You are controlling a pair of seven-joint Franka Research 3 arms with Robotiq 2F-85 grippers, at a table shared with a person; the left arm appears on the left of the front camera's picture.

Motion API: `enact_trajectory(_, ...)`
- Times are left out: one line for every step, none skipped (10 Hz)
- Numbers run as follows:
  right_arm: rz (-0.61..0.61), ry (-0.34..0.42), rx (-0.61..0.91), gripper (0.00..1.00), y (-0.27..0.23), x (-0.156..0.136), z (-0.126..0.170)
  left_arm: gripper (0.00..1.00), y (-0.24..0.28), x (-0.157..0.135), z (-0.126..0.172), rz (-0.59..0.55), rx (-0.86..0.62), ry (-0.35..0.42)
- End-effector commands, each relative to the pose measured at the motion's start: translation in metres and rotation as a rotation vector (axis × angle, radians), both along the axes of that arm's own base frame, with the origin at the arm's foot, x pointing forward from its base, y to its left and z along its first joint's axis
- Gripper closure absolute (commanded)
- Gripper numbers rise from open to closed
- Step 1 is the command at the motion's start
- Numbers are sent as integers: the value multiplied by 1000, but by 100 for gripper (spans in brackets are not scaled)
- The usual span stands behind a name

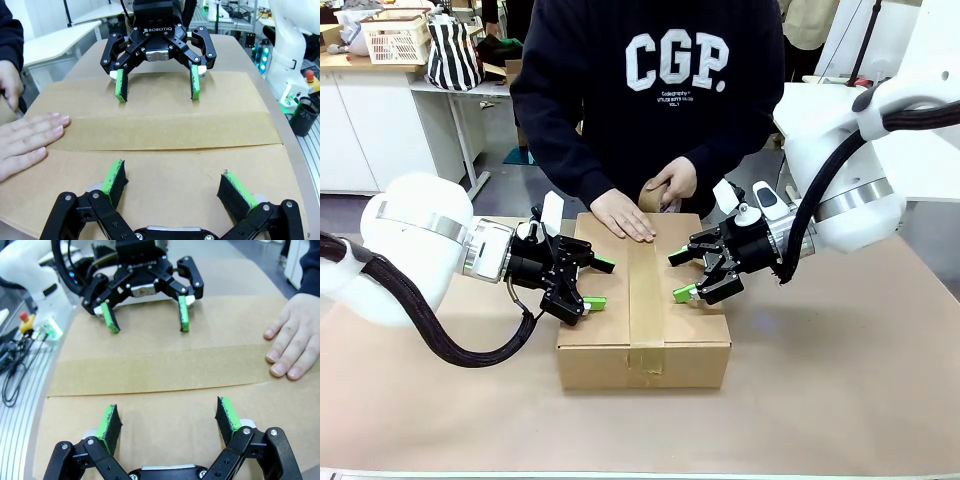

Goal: Pack the gift set into the box.
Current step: Press and hold the closed box until the human finishes sealing it.

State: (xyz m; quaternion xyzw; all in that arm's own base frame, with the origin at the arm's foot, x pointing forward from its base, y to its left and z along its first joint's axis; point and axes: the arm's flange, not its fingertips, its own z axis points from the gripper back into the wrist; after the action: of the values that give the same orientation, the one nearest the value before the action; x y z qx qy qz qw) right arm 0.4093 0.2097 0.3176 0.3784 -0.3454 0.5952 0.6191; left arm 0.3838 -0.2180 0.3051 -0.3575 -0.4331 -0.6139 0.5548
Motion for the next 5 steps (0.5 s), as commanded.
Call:
enact_trajectory(-2,3,-6,0,0,-1,-3,0,1,-2,-3,-12,11,0)
enact_trajectory(-2,3,-6,0,0,-1,-3,0,1,-2,-3,-12,11,0)
enact_trajectory(-2,3,-6,0,0,-1,-3,0,1,-2,-3,-12,11,0)
enact_trajectory(-2,3,-6,0,0,-1,-3,0,1,-2,-3,-12,11,0)
enact_trajectory(-2,3,-6,0,0,-1,-3,0,1,-2,-3,-12,11,0)
